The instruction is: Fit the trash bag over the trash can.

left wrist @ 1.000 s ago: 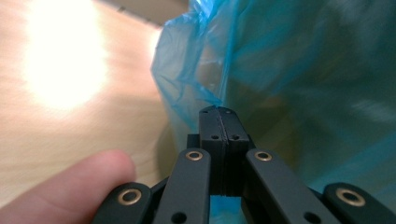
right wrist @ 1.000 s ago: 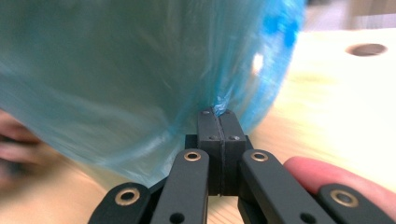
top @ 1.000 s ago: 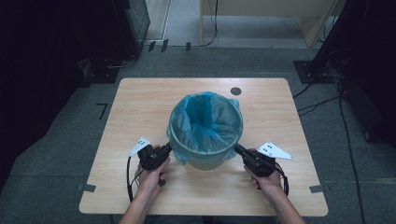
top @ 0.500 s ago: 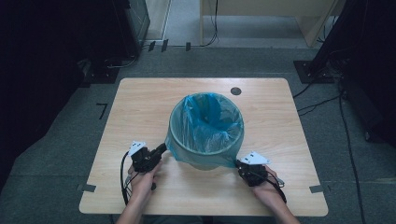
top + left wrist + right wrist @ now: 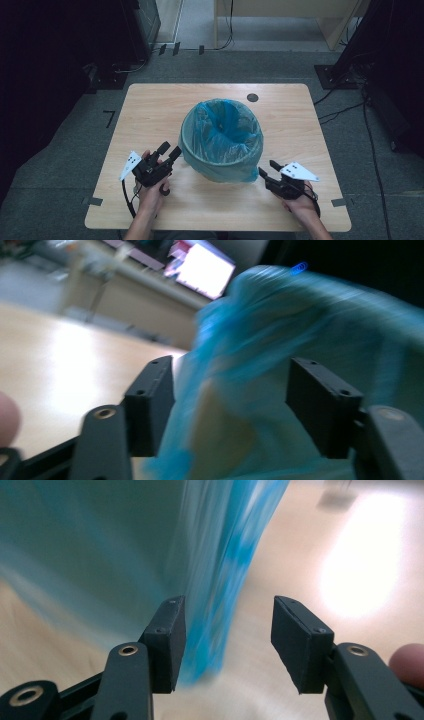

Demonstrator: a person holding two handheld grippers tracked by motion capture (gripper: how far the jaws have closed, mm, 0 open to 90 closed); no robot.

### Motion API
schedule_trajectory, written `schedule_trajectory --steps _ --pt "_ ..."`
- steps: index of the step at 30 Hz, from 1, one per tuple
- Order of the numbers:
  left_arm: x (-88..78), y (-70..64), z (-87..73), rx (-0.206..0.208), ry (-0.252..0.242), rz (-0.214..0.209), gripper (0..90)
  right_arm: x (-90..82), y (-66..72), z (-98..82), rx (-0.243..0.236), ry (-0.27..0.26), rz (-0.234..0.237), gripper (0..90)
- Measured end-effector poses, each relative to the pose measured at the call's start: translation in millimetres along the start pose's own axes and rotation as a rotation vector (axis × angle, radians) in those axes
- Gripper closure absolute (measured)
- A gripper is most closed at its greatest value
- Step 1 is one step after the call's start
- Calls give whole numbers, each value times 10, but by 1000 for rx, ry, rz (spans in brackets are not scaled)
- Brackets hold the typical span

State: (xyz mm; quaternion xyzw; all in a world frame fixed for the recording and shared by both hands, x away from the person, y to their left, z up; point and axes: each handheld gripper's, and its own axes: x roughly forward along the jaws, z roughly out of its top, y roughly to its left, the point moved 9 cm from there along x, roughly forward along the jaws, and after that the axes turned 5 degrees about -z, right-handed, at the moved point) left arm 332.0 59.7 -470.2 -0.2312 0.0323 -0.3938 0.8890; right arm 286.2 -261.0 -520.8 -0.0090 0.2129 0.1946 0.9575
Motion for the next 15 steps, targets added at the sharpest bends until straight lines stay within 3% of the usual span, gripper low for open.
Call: schedule_trajectory --steps 2,4,7,9,11,13,15 --pt "7 -89 31 19 -15 -49 281 -105 -107 191 35 -112 -51 562" --pt "34 -159 20 50 -2 -77 259 -140 -178 323 51 -171 -91 622" --pt "108 -235 -60 98 44 -91 264 -92 -257 524 59 -217 -153 687" --pt "149 -283 -127 141 78 -91 295 -18 -255 650 61 -245 -161 719" --pt "161 -303 -145 149 83 -92 440 98 -225 774 64 -269 -174 741" --pt "175 -285 -160 150 91 -69 637 231 -180 867 65 -277 -162 761" --pt "191 -242 -192 147 116 -41 769 362 -161 944 64 -283 -146 780"
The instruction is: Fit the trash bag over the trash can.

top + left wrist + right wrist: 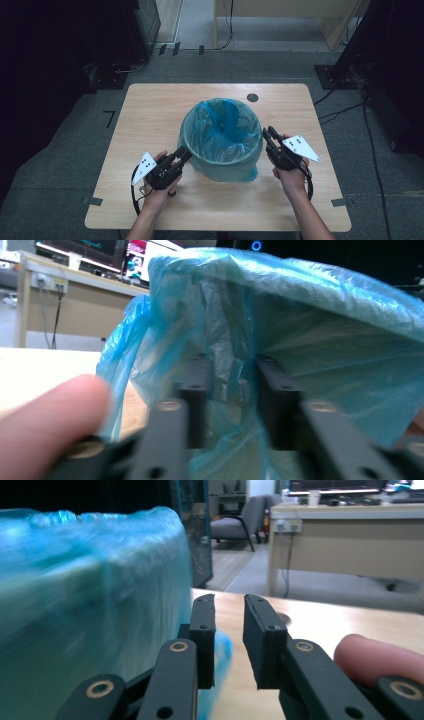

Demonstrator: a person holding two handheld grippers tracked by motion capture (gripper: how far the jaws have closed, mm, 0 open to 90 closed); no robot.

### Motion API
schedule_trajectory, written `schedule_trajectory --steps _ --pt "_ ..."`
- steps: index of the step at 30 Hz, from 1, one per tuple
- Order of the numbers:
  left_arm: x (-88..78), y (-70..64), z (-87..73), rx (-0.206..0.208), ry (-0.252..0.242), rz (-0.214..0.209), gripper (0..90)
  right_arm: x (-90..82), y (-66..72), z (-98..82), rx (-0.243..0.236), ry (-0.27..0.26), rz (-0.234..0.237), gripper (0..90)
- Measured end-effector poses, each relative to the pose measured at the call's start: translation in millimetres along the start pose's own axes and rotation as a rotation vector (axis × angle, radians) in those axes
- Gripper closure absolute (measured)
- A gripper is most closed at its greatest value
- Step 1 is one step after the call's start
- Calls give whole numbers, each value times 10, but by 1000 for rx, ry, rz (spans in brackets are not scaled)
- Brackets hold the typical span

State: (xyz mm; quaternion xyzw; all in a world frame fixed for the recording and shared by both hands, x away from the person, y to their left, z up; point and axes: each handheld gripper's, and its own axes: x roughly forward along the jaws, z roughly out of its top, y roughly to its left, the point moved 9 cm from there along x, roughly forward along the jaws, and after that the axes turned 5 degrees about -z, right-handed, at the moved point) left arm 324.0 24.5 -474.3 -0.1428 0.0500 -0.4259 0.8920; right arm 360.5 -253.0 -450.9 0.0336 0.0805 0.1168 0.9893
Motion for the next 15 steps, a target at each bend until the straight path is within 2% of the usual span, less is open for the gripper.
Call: schedule_trajectory --steps 2,4,7,9,14,15 --pt "13 49 -53 3 36 35 896 155 50 18 17 -1 38 795" --pt "15 98 -121 -4 71 56 900 225 124 -2 23 6 75 808" --pt "24 187 -271 -13 155 104 900 236 200 -84 46 23 97 839" --pt "45 260 -415 -34 241 148 900 218 238 -189 44 40 116 862" --pt "84 384 -802 -83 481 251 900 182 303 -501 -2 113 119 900" --pt "78 402 -838 -90 511 265 900 176 305 -563 -16 128 115 900"
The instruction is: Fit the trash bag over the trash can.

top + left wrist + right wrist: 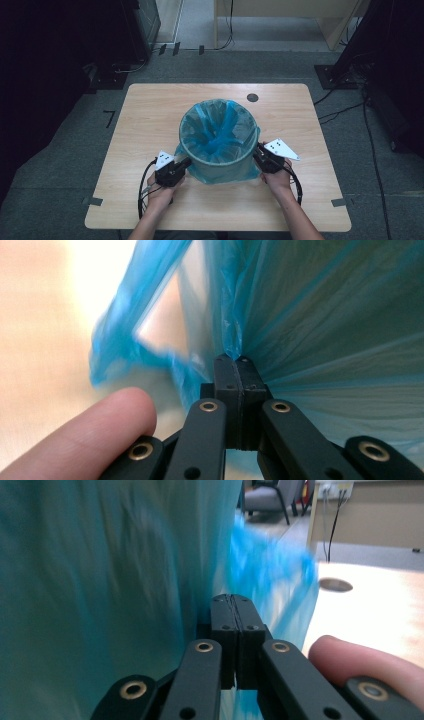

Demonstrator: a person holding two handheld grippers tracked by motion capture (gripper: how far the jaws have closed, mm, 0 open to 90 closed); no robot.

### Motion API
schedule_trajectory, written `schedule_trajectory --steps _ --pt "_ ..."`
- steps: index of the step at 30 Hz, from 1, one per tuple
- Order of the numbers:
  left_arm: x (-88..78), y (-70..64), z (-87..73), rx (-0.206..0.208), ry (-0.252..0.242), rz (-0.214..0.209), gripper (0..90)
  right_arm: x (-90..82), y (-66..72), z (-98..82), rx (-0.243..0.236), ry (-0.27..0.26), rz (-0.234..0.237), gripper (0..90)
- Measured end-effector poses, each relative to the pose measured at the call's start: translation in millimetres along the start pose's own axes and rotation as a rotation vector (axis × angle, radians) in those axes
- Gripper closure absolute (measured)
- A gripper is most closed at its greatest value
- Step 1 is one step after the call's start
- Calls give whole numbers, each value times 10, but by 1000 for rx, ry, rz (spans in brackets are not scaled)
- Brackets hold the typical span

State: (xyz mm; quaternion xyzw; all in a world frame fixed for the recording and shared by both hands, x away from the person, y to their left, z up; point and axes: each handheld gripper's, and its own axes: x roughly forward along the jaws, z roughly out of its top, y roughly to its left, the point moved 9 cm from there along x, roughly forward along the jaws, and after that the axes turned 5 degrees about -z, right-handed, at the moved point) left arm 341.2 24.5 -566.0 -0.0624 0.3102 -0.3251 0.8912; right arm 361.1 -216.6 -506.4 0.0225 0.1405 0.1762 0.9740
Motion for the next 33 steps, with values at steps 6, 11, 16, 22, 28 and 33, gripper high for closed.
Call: schedule_trajectory --steps 6,11,16,22,28,33 --pt "-72 100 21 -34 -43 53 728 -45 -83 -91 -29 27 -29 900" --pt "-280 162 184 -85 -179 -40 437 -193 -246 80 -2 -30 -41 886" --pt "-515 249 415 -103 -334 -36 426 -310 -332 281 0 -90 -34 883" --pt "-469 89 789 -21 -421 119 637 -176 -344 681 37 -164 -84 887" --pt "-306 -143 874 13 -422 88 778 82 -127 643 74 -125 -24 900" --pt "-287 -173 780 -1 -409 64 893 113 -36 328 123 -72 -8 900"
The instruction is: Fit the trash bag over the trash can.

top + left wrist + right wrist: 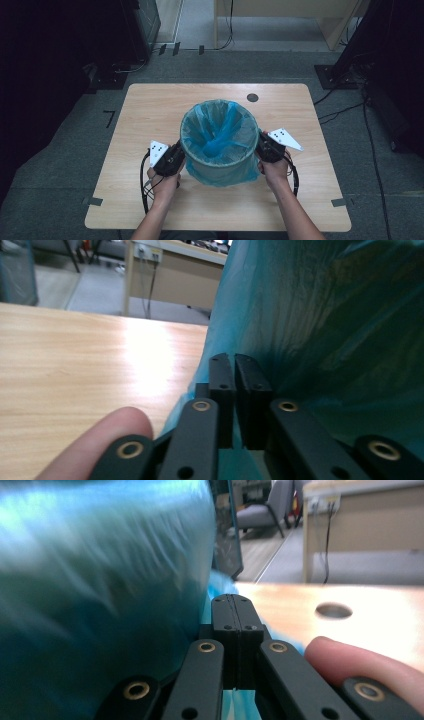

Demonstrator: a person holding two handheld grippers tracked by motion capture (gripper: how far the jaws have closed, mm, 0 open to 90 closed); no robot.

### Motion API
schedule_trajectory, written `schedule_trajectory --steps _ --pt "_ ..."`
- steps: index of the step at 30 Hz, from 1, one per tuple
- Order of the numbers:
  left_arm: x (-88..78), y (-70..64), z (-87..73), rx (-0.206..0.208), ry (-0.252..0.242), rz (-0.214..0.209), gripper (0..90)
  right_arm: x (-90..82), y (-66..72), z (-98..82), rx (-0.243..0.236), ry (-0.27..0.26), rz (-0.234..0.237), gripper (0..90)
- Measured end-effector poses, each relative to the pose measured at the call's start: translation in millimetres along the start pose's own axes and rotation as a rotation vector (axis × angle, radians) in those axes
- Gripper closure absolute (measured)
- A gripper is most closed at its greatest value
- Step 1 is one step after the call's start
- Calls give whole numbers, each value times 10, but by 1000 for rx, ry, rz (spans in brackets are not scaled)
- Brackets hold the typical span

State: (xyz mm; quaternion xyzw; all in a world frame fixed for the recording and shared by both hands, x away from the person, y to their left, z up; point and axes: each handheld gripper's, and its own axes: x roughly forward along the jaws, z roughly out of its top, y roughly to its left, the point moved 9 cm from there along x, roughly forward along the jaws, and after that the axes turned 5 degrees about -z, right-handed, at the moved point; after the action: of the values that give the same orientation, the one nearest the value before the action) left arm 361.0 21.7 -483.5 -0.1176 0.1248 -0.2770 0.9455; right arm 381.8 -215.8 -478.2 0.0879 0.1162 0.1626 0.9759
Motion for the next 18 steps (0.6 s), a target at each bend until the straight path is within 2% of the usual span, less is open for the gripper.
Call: schedule_trajectory --steps 2,4,7,8,9,10,11,12,14,16,18 --pt "-17 16 -42 -5 11 10 900 -15 34 -112 -36 19 -8 900" --pt "-37 38 -115 -30 30 3 900 -52 87 -218 -22 39 10 900" --pt "-115 88 -214 -113 22 -25 900 -128 215 -324 -12 49 69 900" --pt "-147 109 -229 -124 21 -28 898 -162 262 -349 -46 47 75 900" --pt "-172 134 -233 -136 22 -18 854 -196 296 -356 -79 42 71 900" --pt "-198 175 -227 -151 27 11 774 -222 308 -357 -93 47 62 900" --pt "-212 193 -216 -156 28 23 659 -246 288 -337 -105 44 32 900" --pt "-237 199 -188 -164 20 29 620 -264 277 -317 -104 39 21 900" --pt "-262 187 -141 -148 3 30 577 -320 261 -228 -91 16 19 900" --pt "-286 197 -109 -130 -1 30 521 -368 259 -143 -105 -3 41 889" --pt "-320 237 -89 -120 -4 35 455 -416 238 -75 -120 -14 43 886"
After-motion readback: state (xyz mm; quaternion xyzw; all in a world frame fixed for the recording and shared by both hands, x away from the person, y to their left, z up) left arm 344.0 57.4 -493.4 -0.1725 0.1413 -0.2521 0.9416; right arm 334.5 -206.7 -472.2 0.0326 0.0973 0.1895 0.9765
